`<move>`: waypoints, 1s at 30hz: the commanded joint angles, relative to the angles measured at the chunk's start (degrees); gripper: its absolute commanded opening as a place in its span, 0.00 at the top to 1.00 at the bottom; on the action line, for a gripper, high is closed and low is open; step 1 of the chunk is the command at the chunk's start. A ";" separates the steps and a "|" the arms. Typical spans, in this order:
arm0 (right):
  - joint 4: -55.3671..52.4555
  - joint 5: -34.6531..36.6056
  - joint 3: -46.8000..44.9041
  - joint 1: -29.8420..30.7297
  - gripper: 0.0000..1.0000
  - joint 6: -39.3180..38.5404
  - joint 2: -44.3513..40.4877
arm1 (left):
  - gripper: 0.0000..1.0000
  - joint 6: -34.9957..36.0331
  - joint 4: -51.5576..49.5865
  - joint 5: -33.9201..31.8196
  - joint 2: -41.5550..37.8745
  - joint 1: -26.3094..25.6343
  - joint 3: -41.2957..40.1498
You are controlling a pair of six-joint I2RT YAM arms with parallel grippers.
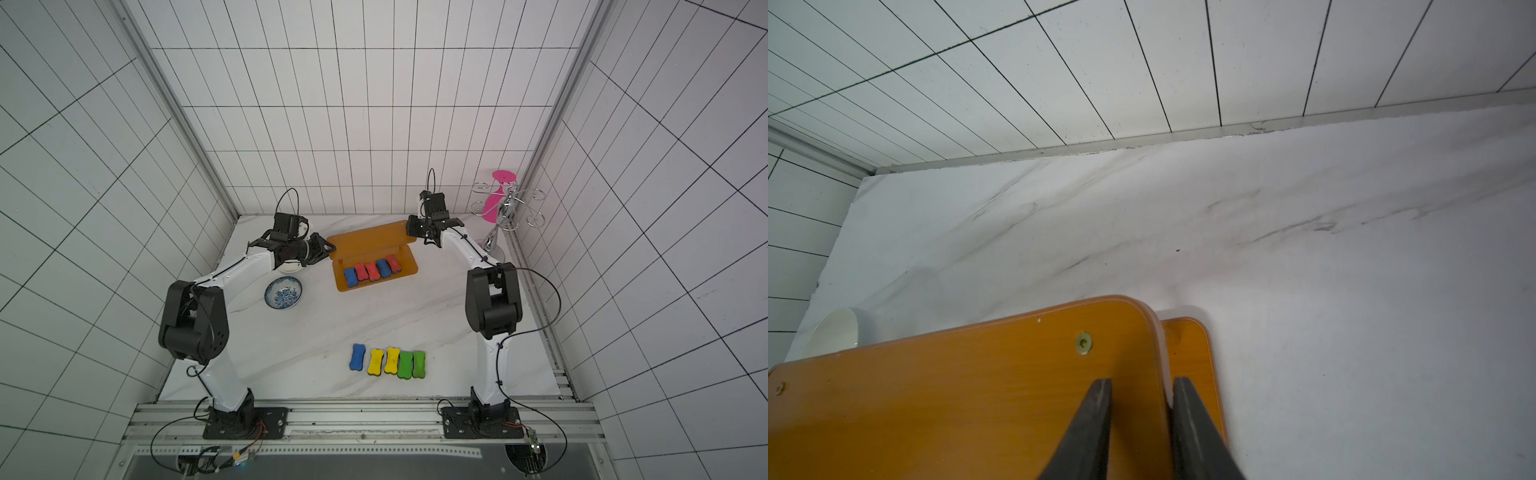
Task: Remove the whiteboard erasers from the shelf
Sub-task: Adjust the shelf at the center of the board, then pick up the whiteboard eraser from the shelf.
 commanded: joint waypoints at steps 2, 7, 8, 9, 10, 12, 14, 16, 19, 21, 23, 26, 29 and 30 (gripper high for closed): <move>-3.39 -2.36 5.32 2.36 0.72 -1.01 3.67 | 0.69 1.81 -0.24 -3.80 -2.53 -0.22 -1.91; -7.16 -0.80 9.41 2.02 0.71 -3.46 3.09 | 0.57 2.10 -1.64 -2.80 -1.43 0.86 -1.06; -8.70 -0.29 10.79 1.80 0.70 -4.00 3.02 | 0.55 2.04 -1.58 -3.08 -1.61 0.87 -1.16; -10.45 -0.27 12.10 1.43 0.69 -4.56 2.82 | 0.53 2.03 -1.52 -3.38 -1.94 0.91 -1.38; -11.70 -0.32 13.52 0.97 0.69 -4.78 2.43 | 0.51 2.12 -1.52 -3.66 -2.21 0.87 -1.52; -12.98 0.21 14.79 0.53 0.67 -5.21 1.27 | 0.48 2.49 -1.68 -4.09 -2.85 1.12 -1.74; -13.84 0.88 15.17 0.32 0.65 -5.35 -0.08 | 0.48 2.52 -1.68 -4.14 -3.52 1.35 -1.87; -14.54 1.04 14.35 0.17 0.64 -5.33 -2.52 | 0.47 2.68 -1.77 -4.62 -4.24 1.39 -2.28; -12.09 1.17 6.35 0.14 0.64 -3.99 -8.92 | 0.47 2.87 -1.74 -5.03 -5.03 1.39 -2.88; -7.10 0.31 -2.27 0.08 0.64 -1.83 -14.63 | 0.47 2.77 -1.72 -5.24 -5.25 1.40 -3.18; -2.42 -1.80 -11.65 0.29 0.65 0.61 -19.61 | 0.47 2.61 -1.70 -5.10 -5.24 1.40 -3.24; 3.02 -4.12 -23.64 1.66 0.65 3.73 -24.19 | 0.49 2.17 -1.27 -4.89 -5.03 1.39 -3.37; 9.39 -5.60 -32.72 3.14 0.67 6.89 -25.35 | 0.51 1.73 -0.70 -4.50 -4.57 1.39 -3.49; 12.90 -6.95 -35.70 3.03 0.68 8.88 -25.00 | 0.52 1.64 -0.52 -4.33 -4.29 1.39 -3.54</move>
